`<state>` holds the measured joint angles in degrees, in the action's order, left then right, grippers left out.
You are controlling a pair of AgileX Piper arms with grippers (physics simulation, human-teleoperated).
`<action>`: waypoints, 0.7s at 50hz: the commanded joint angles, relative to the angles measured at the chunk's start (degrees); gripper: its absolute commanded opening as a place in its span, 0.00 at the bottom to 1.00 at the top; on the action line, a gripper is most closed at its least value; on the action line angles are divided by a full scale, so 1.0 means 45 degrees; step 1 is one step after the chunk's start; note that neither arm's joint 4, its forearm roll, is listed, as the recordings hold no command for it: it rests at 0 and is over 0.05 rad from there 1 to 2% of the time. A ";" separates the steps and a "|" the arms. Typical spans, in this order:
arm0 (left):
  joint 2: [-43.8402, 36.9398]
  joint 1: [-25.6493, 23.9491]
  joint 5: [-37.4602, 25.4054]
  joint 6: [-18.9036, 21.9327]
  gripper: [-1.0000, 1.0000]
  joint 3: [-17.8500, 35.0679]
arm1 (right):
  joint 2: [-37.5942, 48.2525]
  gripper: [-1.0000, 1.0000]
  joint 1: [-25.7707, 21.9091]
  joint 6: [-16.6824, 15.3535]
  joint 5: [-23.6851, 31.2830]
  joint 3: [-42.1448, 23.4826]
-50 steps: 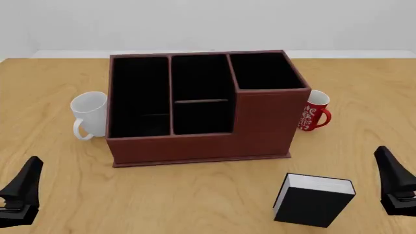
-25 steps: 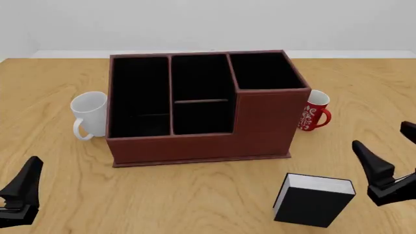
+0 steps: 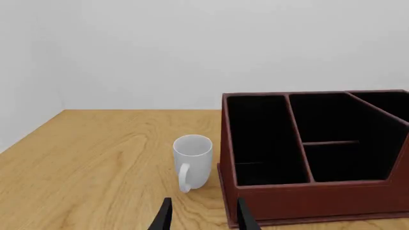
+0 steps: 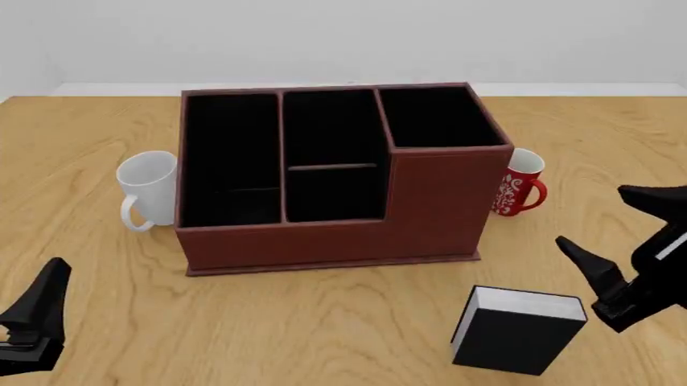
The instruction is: Pick up the book and place it in the right compartment of the caddy.
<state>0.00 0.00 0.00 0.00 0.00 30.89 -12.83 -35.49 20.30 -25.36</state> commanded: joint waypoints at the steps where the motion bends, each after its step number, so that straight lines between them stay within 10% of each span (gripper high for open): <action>1: 0.0000 0.0000 0.0000 0.0000 1.00 0.0000 | 0.0897 1.00 -0.0348 -0.1685 0.1631 -0.1125; 17: 0.0000 0.0000 0.0000 0.0000 1.00 0.0000 | 0.1983 1.00 -0.0495 -0.3806 0.3519 -0.1739; 35: 0.0000 0.0000 0.0000 0.0000 1.00 0.0000 | 0.2863 1.00 -0.1668 -0.3620 0.5095 -0.2735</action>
<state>0.00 0.00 0.00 0.00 0.00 41.68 -17.52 -51.72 39.87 -35.53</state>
